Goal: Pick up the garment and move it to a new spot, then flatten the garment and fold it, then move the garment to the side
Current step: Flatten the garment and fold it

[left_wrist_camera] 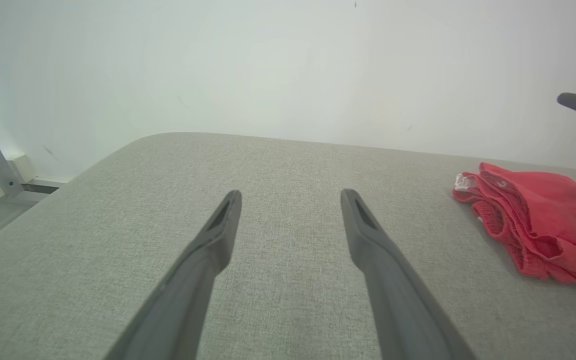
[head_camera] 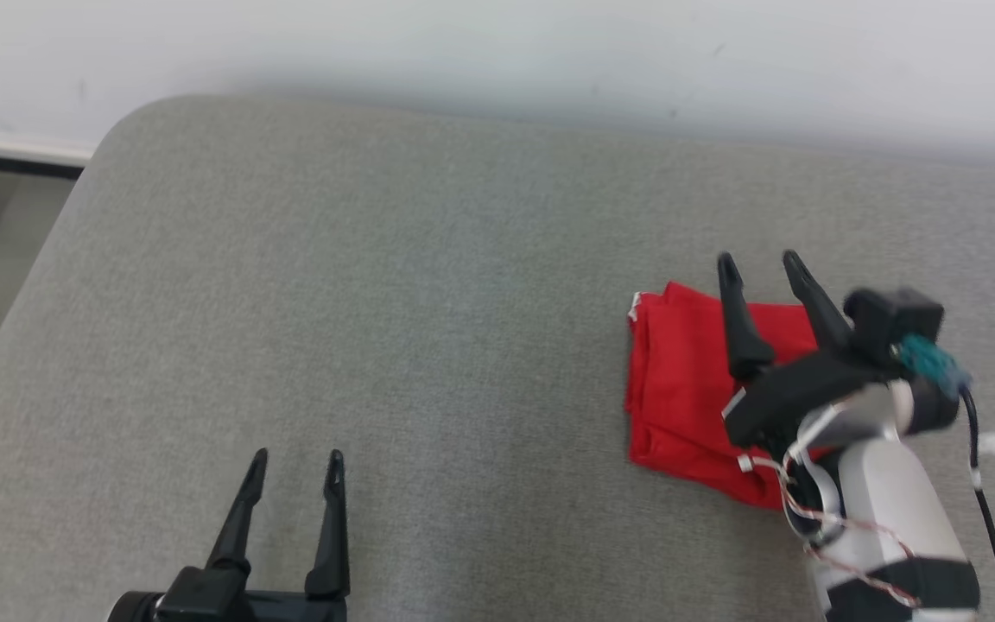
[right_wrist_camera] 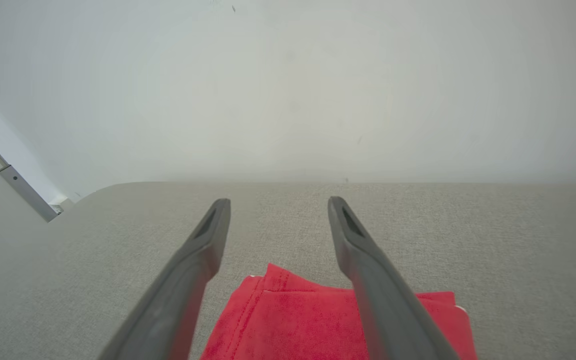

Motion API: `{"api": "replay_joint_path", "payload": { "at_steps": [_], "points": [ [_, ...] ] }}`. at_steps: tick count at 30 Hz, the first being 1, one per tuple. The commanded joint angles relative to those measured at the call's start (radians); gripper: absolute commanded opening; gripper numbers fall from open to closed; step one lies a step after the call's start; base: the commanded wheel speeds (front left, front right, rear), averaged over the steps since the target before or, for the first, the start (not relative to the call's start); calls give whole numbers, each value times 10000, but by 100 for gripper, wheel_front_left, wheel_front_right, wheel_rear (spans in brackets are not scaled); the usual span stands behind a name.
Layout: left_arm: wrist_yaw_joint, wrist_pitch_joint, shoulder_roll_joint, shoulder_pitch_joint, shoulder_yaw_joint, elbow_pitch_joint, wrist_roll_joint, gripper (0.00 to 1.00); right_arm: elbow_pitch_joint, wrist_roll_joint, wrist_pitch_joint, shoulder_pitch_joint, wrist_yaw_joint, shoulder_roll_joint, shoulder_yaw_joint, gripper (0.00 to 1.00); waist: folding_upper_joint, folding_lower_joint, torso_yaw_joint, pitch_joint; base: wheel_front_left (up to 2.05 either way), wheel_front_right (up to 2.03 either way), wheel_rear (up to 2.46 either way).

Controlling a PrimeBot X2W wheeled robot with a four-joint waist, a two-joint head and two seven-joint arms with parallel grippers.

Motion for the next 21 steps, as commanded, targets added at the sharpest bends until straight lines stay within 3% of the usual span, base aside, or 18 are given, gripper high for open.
{"api": "replay_joint_path", "payload": {
  "at_steps": [1,8,13,21],
  "points": [
    [77,-25,-10,191,129,-112,89,100,-317,16,-277,480,-20,33,-131,100,-1,-1,-448,-456,0,0,0],
    [177,-25,-10,512,590,-331,88,100,-1389,490,-1562,2395,-20,27,-776,100,-1,-1,-944,-962,0,0,0],
    [188,-25,-10,687,898,-358,150,100,-1477,693,-2064,3552,-20,37,-1372,100,-1,-1,-1256,-1223,0,0,0],
    [75,-25,-10,1054,1293,-315,428,100,-1505,315,-2525,4641,-20,-8,-1037,100,-1,-1,-1860,-1577,0,0,0]
  ]
}}
